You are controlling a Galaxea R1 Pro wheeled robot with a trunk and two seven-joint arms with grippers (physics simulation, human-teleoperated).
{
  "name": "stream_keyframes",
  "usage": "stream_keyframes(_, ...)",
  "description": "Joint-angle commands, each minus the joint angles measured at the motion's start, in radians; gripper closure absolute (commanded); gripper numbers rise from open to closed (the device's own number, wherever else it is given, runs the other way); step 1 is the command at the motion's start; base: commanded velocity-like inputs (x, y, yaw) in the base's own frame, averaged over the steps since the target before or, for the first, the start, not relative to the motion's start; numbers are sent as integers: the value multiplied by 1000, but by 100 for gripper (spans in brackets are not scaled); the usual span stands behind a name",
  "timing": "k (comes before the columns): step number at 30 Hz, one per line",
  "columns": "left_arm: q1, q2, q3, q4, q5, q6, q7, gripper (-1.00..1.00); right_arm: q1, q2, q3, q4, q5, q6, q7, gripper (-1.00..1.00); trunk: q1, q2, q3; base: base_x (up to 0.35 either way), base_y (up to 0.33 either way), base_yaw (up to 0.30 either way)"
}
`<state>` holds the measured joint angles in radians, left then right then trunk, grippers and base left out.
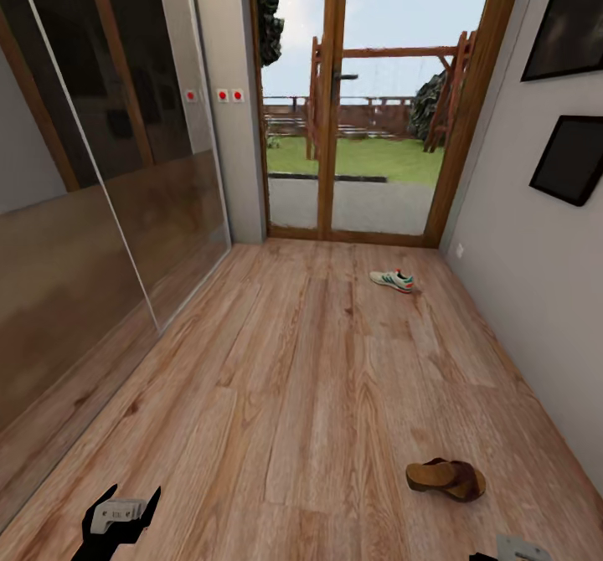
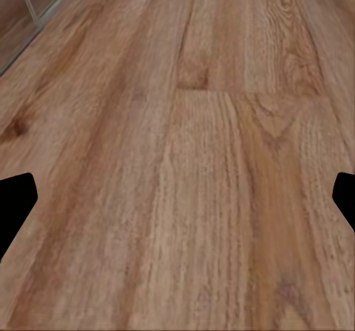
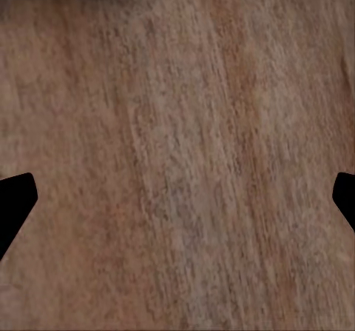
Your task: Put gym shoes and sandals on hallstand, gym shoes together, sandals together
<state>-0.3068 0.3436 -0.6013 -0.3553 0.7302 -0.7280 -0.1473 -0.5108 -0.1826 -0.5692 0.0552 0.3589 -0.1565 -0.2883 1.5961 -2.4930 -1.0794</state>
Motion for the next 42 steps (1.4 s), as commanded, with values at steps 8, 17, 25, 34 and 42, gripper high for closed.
stream_keyframes(8, 0, 0, 1, 0, 0, 0, 0, -100, 0, 0, 0, 0, 0, 0, 0, -100, 0, 0, 0, 147, 0, 0)
stream_keyframes(17, 0, 0, 1, -1, 0, -1, 0, -100, 0, 0, 0, 0, 0, 0, 0, -100, 0, 0, 0, 28, -14, 21)
stream_keyframes(25, 0, 0, 1, -1, 0, -1, 0, -100, 0, 0, 0, 0, 0, 0, 0, -100, 0, 0, 0, 5, -133, 172)
stream_keyframes(34, 0, 0, 0, -1, 0, -1, 0, -100, 0, 0, 0, 0, 0, 0, 0, -100, 0, 0, 0, 1, -195, 222)
stream_keyframes(42, 0, 0, 1, -1, 0, -1, 0, -100, 0, 0, 0, 0, 0, 0, 0, -100, 0, 0, 0, 0, -109, 79)
